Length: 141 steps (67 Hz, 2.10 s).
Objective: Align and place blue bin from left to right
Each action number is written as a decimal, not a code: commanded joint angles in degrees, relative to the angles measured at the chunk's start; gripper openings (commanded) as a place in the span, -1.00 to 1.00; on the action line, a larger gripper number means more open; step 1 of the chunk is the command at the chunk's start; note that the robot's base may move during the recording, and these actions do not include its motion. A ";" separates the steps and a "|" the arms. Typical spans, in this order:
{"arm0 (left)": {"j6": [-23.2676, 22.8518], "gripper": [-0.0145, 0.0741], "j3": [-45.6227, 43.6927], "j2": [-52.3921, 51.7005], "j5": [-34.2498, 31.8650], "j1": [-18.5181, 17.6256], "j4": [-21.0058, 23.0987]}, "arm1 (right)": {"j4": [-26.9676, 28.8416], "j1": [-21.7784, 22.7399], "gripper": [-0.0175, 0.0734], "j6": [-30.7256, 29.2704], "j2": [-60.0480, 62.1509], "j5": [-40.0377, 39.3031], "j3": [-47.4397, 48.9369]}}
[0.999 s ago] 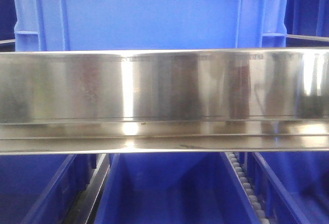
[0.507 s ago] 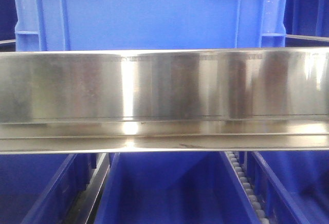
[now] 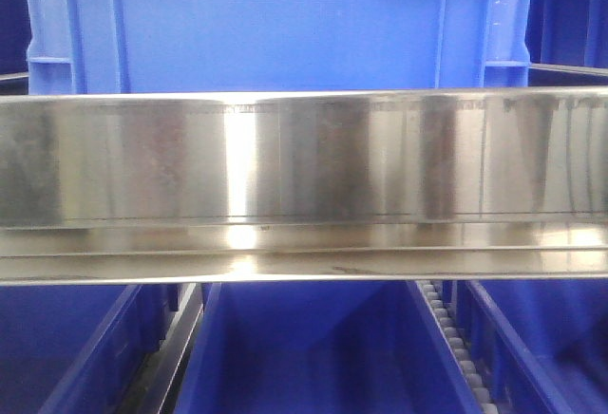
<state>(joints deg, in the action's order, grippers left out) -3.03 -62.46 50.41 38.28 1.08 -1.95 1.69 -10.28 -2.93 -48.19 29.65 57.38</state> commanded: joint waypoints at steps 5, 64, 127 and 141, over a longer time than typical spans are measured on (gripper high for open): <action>0.08 -0.92 -0.61 1.06 -5.23 -0.14 3.20 | 3.38 -0.03 -0.79 -0.01 -0.23 -0.17 0.63; -2.51 -0.92 -26.57 27.09 0.95 -11.69 0.32 | 4.38 -7.63 -0.78 5.93 -26.80 9.56 23.44; -12.10 -0.92 -53.24 48.45 19.83 -12.95 -3.83 | -6.42 -17.88 -0.76 17.67 -60.26 33.10 66.03; -12.10 -0.92 -53.24 48.57 19.83 -12.95 -3.72 | -6.77 -17.88 -0.72 17.89 -61.45 33.51 67.76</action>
<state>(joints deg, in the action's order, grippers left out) -14.68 -115.18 99.04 58.28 -11.55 -5.61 -3.76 -28.09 14.87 -109.71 63.52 124.11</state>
